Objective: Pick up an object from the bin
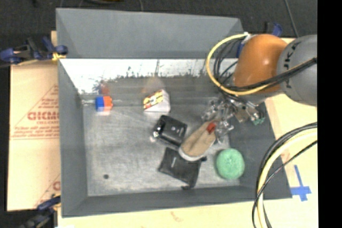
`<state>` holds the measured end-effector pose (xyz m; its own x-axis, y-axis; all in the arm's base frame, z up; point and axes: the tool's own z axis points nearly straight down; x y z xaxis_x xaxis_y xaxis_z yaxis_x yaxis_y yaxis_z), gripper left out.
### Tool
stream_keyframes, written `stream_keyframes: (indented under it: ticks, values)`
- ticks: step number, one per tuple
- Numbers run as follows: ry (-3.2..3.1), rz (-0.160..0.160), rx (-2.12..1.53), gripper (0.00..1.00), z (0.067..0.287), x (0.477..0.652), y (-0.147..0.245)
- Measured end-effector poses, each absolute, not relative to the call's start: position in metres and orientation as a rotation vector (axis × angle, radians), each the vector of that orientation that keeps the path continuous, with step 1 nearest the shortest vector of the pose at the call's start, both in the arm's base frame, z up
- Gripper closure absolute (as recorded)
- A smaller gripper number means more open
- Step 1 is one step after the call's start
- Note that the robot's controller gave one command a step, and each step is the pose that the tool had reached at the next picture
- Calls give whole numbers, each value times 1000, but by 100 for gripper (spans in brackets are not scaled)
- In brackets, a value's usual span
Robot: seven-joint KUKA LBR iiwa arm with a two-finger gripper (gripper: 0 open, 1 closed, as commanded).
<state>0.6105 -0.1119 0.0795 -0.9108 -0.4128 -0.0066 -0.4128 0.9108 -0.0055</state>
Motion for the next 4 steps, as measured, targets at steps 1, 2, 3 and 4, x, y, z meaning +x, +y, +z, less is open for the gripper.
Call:
stream_keyframes:
  ticks: [1,2,3,4]
  values:
    - [3063,-7,-663,100,79,610,-112]
    - [3068,2,-690,100,129,605,-114]
    - [3067,-3,-656,100,168,616,-109]
    - [3063,-4,-671,100,169,618,-106]
